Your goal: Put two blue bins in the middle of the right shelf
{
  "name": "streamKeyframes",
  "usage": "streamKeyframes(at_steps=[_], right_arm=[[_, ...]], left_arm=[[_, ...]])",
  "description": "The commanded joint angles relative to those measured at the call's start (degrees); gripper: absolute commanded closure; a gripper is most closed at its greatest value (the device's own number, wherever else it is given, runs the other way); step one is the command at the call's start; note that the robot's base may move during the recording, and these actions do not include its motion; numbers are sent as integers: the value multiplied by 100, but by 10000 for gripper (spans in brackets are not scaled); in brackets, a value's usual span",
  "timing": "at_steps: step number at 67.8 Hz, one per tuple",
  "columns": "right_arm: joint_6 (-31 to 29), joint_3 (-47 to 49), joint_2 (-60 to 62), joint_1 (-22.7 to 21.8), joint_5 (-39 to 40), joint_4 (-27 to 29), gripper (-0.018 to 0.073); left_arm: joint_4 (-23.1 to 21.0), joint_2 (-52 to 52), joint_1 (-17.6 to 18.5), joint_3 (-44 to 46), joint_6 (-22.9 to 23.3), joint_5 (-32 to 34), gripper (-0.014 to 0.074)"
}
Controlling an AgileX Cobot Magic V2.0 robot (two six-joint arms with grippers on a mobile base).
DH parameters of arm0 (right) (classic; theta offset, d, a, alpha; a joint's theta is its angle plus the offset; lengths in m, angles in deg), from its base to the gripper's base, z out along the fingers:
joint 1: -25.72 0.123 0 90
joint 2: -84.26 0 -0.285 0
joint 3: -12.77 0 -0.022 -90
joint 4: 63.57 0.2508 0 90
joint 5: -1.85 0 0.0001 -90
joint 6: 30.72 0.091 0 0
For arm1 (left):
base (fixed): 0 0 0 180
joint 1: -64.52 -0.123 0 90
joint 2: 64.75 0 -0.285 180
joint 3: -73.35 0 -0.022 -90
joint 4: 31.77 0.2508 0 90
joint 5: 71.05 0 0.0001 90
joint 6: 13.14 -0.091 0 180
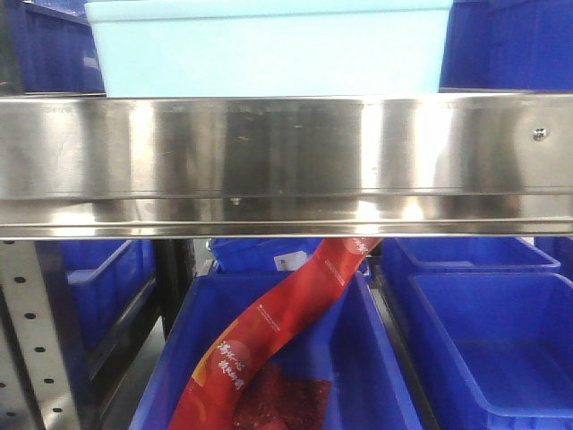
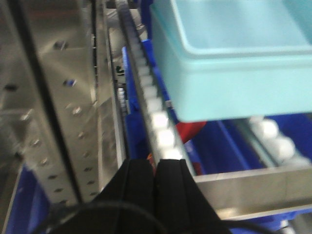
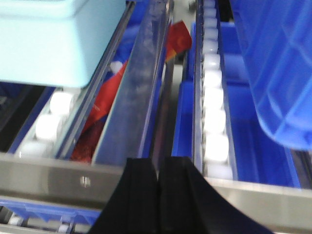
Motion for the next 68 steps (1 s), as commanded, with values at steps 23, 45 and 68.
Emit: streamKeyframes(at_steps=[23, 45, 68], right_arm=[[-54, -1701, 2746, -28, 1248, -93, 721], [-202, -1724, 3644, -28, 1248, -93, 721], [-202, -1724, 3644, -28, 1248, -93, 721]], left_arm=[[283, -1758, -7, -1080, 77, 817, 707], [293, -1909, -7, -1080, 77, 769, 707], [293, -1909, -7, -1080, 77, 769, 707]])
